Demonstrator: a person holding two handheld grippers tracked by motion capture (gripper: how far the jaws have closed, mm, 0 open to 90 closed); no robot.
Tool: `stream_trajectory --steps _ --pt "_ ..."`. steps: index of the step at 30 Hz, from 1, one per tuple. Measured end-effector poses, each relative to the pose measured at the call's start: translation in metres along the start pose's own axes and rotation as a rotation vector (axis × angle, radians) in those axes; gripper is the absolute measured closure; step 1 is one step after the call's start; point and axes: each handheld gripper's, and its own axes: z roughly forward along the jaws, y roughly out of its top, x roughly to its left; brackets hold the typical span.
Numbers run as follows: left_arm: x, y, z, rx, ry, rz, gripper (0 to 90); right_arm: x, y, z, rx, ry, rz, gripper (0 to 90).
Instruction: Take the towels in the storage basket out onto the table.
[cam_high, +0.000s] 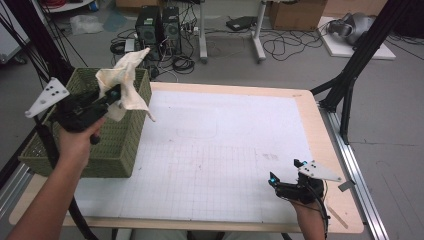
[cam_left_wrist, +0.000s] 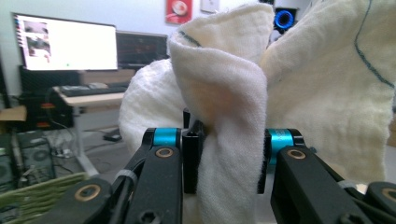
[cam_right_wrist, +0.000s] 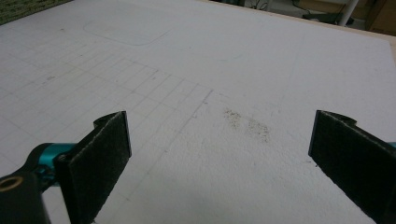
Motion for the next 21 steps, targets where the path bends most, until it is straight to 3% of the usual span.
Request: stream_trajectory --steps 11,21 --pt "-0.042 -0.029 0.038 0.072 -0.111 0.041 73.5 -0.001 0.000 0.000 -0.001 -0.003 -0.003 4.9" --pt "-0.074 -0.064 0.072 0.124 -0.253 0.019 73.4 -0.002 -0.001 -0.001 -0.001 -0.003 0.000 4.9"
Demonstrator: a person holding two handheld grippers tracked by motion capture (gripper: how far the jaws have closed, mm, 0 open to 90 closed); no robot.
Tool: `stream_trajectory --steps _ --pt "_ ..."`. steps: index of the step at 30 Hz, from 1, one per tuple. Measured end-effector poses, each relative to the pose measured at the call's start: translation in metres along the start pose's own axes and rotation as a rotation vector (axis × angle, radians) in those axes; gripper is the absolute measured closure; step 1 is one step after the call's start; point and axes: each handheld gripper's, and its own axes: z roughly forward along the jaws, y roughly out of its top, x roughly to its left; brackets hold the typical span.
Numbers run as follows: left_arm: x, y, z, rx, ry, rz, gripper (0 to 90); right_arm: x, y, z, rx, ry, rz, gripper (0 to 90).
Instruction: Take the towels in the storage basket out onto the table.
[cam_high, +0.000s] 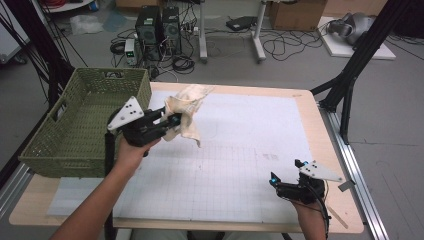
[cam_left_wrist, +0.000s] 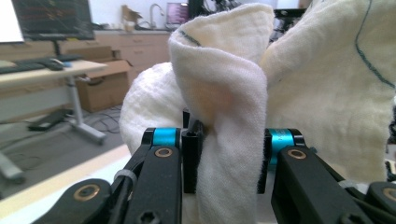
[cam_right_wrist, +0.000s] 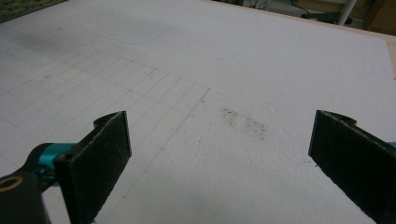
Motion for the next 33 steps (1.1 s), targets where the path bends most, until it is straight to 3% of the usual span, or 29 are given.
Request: stream_trajectory --steps 5,11,14,19,21,23,24,26,28,33 --pt "-0.012 -0.019 0.025 0.043 -0.054 -0.010 73.3 0.000 0.000 0.000 -0.003 -0.003 0.004 4.9" --pt "-0.025 -0.053 0.058 0.160 -0.093 -0.039 71.9 -0.002 -0.001 0.002 0.006 -0.001 0.004 4.9" --pt "-0.030 -0.072 0.072 0.223 -0.081 -0.055 70.2 -0.003 -0.002 0.001 0.004 -0.001 0.005 4.9" --pt "-0.035 -0.095 0.097 0.352 -0.046 -0.044 66.4 -0.003 -0.002 0.002 0.006 -0.002 0.009 4.9" --pt "-0.034 -0.106 0.105 0.407 -0.033 -0.060 63.4 -0.003 -0.002 0.002 0.007 0.001 0.011 4.9" --pt "-0.032 -0.113 0.110 0.447 -0.019 -0.090 55.2 -0.003 -0.002 0.002 0.008 0.002 0.008 4.9" --pt "-0.031 -0.115 0.111 0.462 -0.003 -0.103 46.8 -0.003 -0.002 0.002 0.009 0.002 0.005 4.9" --pt "-0.029 -0.114 0.109 0.466 0.032 -0.106 31.1 -0.003 -0.003 0.002 0.012 0.000 0.007 4.9" --pt "-0.026 -0.106 0.103 0.449 0.062 -0.104 20.8 -0.004 -0.003 0.002 0.013 0.000 0.012 4.9" --pt "-0.015 -0.085 0.080 0.392 0.136 -0.156 19.4 -0.005 -0.004 0.004 0.020 0.000 0.006 4.9"
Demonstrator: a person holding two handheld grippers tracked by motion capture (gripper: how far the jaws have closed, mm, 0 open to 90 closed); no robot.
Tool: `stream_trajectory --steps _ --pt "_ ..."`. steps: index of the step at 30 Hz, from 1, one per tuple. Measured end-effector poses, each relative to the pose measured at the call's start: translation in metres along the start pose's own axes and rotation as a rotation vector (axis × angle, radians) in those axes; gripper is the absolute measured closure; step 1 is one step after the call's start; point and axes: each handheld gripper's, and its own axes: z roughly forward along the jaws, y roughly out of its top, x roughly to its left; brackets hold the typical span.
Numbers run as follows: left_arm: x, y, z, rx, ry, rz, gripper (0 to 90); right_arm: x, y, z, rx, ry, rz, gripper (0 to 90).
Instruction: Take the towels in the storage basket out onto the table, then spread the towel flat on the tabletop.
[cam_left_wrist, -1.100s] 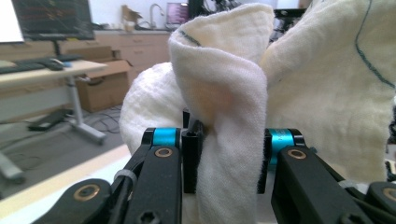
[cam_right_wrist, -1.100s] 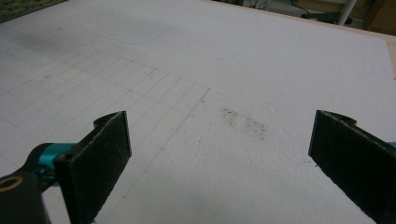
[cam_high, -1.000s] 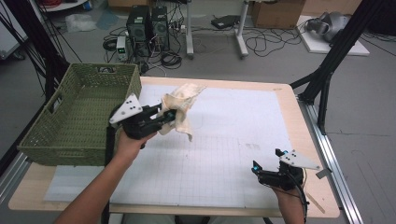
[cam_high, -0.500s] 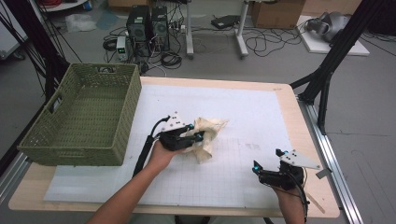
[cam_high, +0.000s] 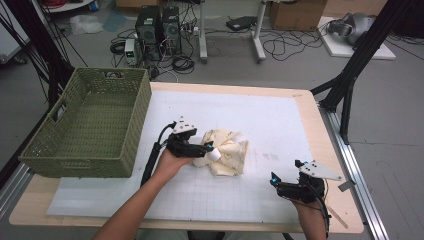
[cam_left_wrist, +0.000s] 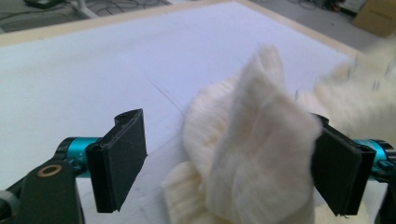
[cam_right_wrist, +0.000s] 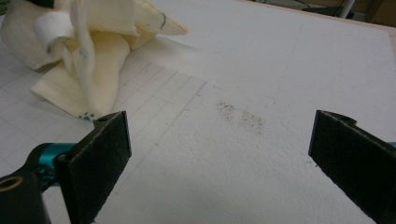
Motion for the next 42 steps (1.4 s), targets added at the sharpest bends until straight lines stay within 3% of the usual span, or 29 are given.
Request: stream_trajectory --steps 2,6,8,12,17,37,42 --pt "0.002 0.002 -0.011 -0.021 -0.002 -0.002 19.5 0.001 0.001 0.000 0.001 0.002 0.001 4.9" --pt "0.006 -0.005 -0.034 -0.061 -0.013 0.033 19.3 0.002 0.001 0.001 0.000 0.001 -0.005 4.9" --pt "0.009 -0.012 -0.046 -0.068 0.000 0.049 19.3 0.002 0.001 0.001 0.003 0.001 0.001 4.9" --pt "0.017 -0.030 -0.068 -0.090 0.034 0.033 19.2 0.002 0.001 0.001 0.000 0.000 -0.002 4.9" --pt "0.021 -0.050 -0.087 -0.132 0.034 0.043 19.2 0.001 0.000 0.000 -0.003 -0.006 0.002 4.9" --pt "0.023 -0.052 -0.091 -0.130 0.028 0.045 18.7 0.001 0.001 0.002 0.001 -0.013 -0.003 4.9" --pt "0.022 -0.051 -0.088 -0.123 0.001 0.039 22.0 0.000 0.000 0.001 0.001 -0.019 -0.002 4.9"
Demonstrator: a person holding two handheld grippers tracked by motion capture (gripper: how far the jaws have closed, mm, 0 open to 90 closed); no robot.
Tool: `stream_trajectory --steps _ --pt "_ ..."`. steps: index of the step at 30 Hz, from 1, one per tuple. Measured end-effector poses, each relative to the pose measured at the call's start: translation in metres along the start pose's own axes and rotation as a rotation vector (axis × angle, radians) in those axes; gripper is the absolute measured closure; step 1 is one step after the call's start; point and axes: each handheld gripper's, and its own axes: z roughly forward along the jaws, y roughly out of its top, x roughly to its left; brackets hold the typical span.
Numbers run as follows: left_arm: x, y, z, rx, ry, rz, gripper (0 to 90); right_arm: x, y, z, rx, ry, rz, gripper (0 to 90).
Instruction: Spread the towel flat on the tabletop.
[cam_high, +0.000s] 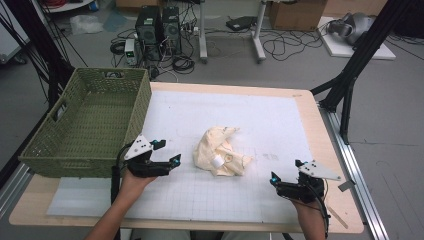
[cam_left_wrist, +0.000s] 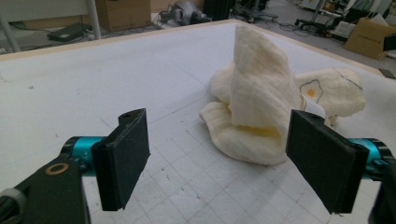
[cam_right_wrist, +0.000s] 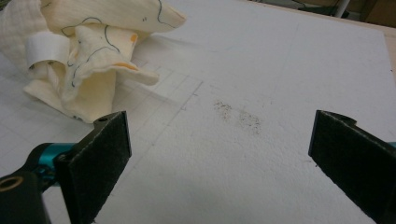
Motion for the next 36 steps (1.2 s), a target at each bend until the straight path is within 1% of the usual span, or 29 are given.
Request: stream_trajectory --steps 2,5,7,9,10,12,14,15,16,17,18,19,20,23,25,28,29,31,32,34,35,36 --pt "0.000 0.000 0.002 0.003 0.009 -0.013 20.4 -0.001 -0.001 -0.001 -0.001 -0.008 0.003 4.9" --pt "-0.001 0.002 0.005 0.010 0.007 -0.015 20.1 -0.002 -0.002 -0.003 0.000 -0.010 0.012 4.9" --pt "-0.002 0.004 0.007 0.015 0.002 -0.031 20.1 -0.002 -0.002 -0.003 0.002 -0.011 0.004 4.9" --pt "-0.004 0.006 0.011 0.037 -0.006 -0.040 21.7 -0.002 -0.003 -0.004 0.005 -0.008 0.009 4.9" --pt "-0.005 0.007 0.014 0.048 -0.008 -0.037 23.2 -0.002 -0.003 -0.004 0.002 -0.009 0.007 4.9" --pt "-0.008 0.008 0.019 0.056 -0.012 -0.031 23.9 -0.002 -0.004 -0.005 0.006 -0.009 0.001 4.9" --pt "-0.012 0.011 0.025 0.047 -0.024 -0.029 24.6 -0.002 -0.004 -0.006 0.003 -0.014 -0.001 4.9" --pt "-0.014 0.014 0.029 0.045 -0.032 -0.026 25.2 -0.003 -0.004 -0.006 0.003 -0.014 0.003 4.9" --pt "-0.016 0.018 0.032 0.047 -0.052 -0.018 26.6 -0.003 -0.004 -0.007 0.003 -0.015 0.002 5.0" --pt "-0.018 0.022 0.036 0.054 -0.077 -0.003 29.3 -0.003 -0.004 -0.007 0.004 -0.021 0.004 5.0" --pt "-0.021 0.026 0.041 0.057 -0.091 0.010 33.0 -0.003 -0.004 -0.008 0.003 -0.026 0.007 5.0" --pt "-0.024 0.029 0.045 0.055 -0.099 0.019 34.9 -0.003 -0.004 -0.008 0.000 -0.031 0.009 5.8" --pt "-0.027 0.032 0.050 0.053 -0.102 0.017 34.8 -0.004 -0.003 -0.008 0.001 -0.028 0.010 6.4" --pt "-0.034 0.036 0.064 0.066 -0.125 0.025 34.8 -0.004 -0.003 -0.008 -0.002 -0.030 0.011 6.5" --pt "-0.038 0.036 0.072 0.073 -0.130 0.036 33.5 -0.005 -0.003 -0.008 -0.001 -0.028 0.008 6.5" --pt "-0.041 0.031 0.083 0.116 -0.121 0.042 34.5 -0.005 -0.004 -0.008 0.000 -0.028 0.014 6.5" --pt "-0.041 0.030 0.085 0.135 -0.110 0.047 38.1 -0.005 -0.004 -0.008 -0.001 -0.027 0.014 6.5" --pt "-0.039 0.027 0.088 0.167 -0.089 0.045 56.2 -0.005 -0.004 -0.008 0.000 -0.022 0.017 6.5" --pt "-0.038 0.026 0.088 0.175 -0.084 0.045 63.8 -0.005 -0.004 -0.008 0.003 -0.022 0.015 6.5" --pt "-0.035 0.025 0.086 0.183 -0.060 0.066 79.8 -0.005 -0.004 -0.007 0.002 -0.021 0.009 6.5" --pt "-0.034 0.024 0.084 0.181 -0.052 0.067 85.2 -0.004 -0.004 -0.007 0.006 -0.017 0.012 6.5" --pt "-0.032 0.024 0.082 0.177 -0.047 0.067 86.3 -0.004 -0.004 -0.006 0.005 -0.014 0.011 6.5"
